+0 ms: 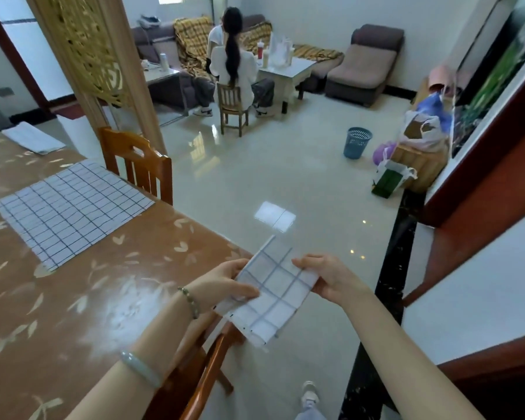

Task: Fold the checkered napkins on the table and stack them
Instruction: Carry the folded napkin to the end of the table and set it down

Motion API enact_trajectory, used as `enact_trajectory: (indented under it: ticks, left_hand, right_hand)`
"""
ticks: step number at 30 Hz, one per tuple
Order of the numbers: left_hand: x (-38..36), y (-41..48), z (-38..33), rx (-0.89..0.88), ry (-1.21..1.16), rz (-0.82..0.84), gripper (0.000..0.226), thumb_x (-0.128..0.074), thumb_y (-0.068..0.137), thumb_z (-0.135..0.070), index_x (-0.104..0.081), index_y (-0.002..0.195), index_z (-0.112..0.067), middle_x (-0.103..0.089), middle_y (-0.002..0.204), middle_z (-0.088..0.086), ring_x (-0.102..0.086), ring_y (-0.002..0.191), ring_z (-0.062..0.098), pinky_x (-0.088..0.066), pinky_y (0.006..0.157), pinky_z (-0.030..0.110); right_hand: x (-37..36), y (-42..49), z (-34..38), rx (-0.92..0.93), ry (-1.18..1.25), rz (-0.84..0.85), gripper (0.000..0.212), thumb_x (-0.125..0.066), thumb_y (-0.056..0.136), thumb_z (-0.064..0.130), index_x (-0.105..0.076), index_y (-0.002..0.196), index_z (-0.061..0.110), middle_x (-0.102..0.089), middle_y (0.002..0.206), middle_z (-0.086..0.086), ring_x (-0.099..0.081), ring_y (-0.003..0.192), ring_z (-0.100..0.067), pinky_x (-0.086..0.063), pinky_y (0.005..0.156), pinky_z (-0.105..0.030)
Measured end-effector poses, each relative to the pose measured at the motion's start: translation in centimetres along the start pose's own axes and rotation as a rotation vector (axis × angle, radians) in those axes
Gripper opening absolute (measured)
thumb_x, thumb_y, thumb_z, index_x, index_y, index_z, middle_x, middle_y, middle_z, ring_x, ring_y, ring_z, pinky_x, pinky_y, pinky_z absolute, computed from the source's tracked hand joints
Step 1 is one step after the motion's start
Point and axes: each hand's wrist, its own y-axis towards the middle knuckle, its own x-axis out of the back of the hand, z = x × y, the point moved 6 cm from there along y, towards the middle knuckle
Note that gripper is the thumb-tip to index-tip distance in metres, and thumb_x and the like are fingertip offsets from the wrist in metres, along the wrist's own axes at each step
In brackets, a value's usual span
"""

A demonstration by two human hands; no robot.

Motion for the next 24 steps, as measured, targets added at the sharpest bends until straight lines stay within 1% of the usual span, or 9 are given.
enact_trajectory:
  ticks: [2, 5, 8, 10, 12, 14, 16, 20, 24]
  left_hand:
    - [-1.0, 2.2, -0.5, 0.024, 0.015, 0.003, 0.059, -0.082, 0.065, -0.010, -0.058, 0.119, -0.013, -0.068, 0.114, 0.014, -0.066, 0.104, 0.032, -0.053, 0.091, 0.049]
    - [-2.4, 5.6, -1.2, 0.028, 0.007, -0.001, 0.067, -0.087, 0.054, -0.014, -0.061, 0.114, -0.004, -0.068, 0.112, 0.020, -0.064, 0.105, 0.039, -0.050, 0.093, 0.052]
    - [-2.7, 9.7, -1.9, 0.005, -0.042, -0.150, 0.064, -0.090, 0.052, -0.016, -0.066, 0.109, 0.000, -0.067, 0.109, 0.026, -0.063, 0.103, 0.044, -0.051, 0.092, 0.055]
    - [-2.7, 12.3, -2.5, -0.006, -0.160, -0.288, 0.056, -0.088, 0.057, -0.009, -0.066, 0.108, 0.003, -0.070, 0.102, 0.023, -0.069, 0.092, 0.034, -0.058, 0.078, 0.042]
    - [-2.9, 14.7, -3.1, -0.024, -0.306, -0.366, 0.050, -0.085, 0.061, -0.005, -0.066, 0.107, 0.004, -0.072, 0.098, 0.019, -0.071, 0.082, 0.024, -0.058, 0.066, 0.030]
    - [-3.4, 17.0, -3.6, -0.025, -0.405, -0.432, 0.033, -0.078, 0.072, -0.001, -0.067, 0.103, 0.003, -0.070, 0.101, 0.019, -0.071, 0.079, 0.022, -0.059, 0.066, 0.030]
    - [-3.8, 19.1, -4.0, -0.027, -0.462, -0.487, 0.021, -0.068, 0.081, 0.002, -0.067, 0.102, 0.001, -0.069, 0.103, 0.020, -0.069, 0.081, 0.025, -0.060, 0.072, 0.034]
    - [-4.0, 22.5, -4.7, -0.013, -0.501, -0.565, 0.018, -0.065, 0.084, -0.001, -0.067, 0.101, 0.003, -0.067, 0.103, 0.021, -0.066, 0.084, 0.029, -0.059, 0.072, 0.035]
    - [-3.1, 25.4, -5.7, -0.027, -0.522, -0.598, 0.013, -0.064, 0.085, -0.002, -0.068, 0.098, 0.000, -0.071, 0.092, 0.015, -0.069, 0.074, 0.023, -0.060, 0.067, 0.031]
  right_hand:
    - [2.5, 1.2, 1.0, 0.019, 0.035, -0.028, 0.020, -0.067, 0.080, -0.001, -0.062, 0.100, -0.002, -0.062, 0.094, -0.019, -0.062, 0.082, -0.029, -0.059, 0.066, -0.034]
    - [6.2, 3.2, 2.8, 0.036, 0.089, -0.067, 0.022, -0.066, 0.080, -0.001, -0.060, 0.101, -0.003, -0.062, 0.093, -0.019, -0.062, 0.078, -0.028, -0.058, 0.059, -0.031]
    - [9.9, 5.3, 4.9, 0.050, 0.113, -0.076, 0.018, -0.066, 0.081, -0.001, -0.062, 0.098, -0.003, -0.064, 0.091, -0.017, -0.063, 0.076, -0.026, -0.057, 0.058, -0.030]
    - [12.3, 6.7, 6.5, 0.055, 0.124, -0.092, 0.008, -0.065, 0.081, -0.002, -0.064, 0.089, -0.001, -0.065, 0.086, -0.015, -0.063, 0.073, -0.024, -0.056, 0.057, -0.029]
    - [14.3, 8.0, 7.9, 0.054, 0.141, -0.112, 0.005, -0.066, 0.080, -0.003, -0.065, 0.084, 0.001, -0.064, 0.083, -0.013, -0.063, 0.072, -0.023, -0.055, 0.057, -0.030]
    - [16.1, 9.1, 9.0, 0.048, 0.148, -0.122, 0.006, -0.066, 0.080, -0.003, -0.065, 0.083, 0.001, -0.064, 0.080, -0.012, -0.062, 0.069, -0.022, -0.055, 0.054, -0.028]
    - [17.5, 10.1, 10.1, 0.046, 0.144, -0.120, 0.006, -0.066, 0.080, -0.003, -0.065, 0.085, 0.000, -0.064, 0.080, -0.012, -0.063, 0.067, -0.020, -0.054, 0.052, -0.026]
    - [19.5, 12.1, 12.0, 0.050, 0.159, -0.122, 0.011, -0.065, 0.081, -0.003, -0.064, 0.092, -0.001, -0.064, 0.079, -0.011, -0.063, 0.067, -0.018, -0.054, 0.052, -0.025]
    - [20.5, 14.6, 13.4, 0.033, 0.163, -0.130, 0.009, -0.065, 0.081, -0.003, -0.064, 0.090, 0.000, -0.064, 0.081, -0.011, -0.063, 0.068, -0.020, -0.055, 0.052, -0.026]
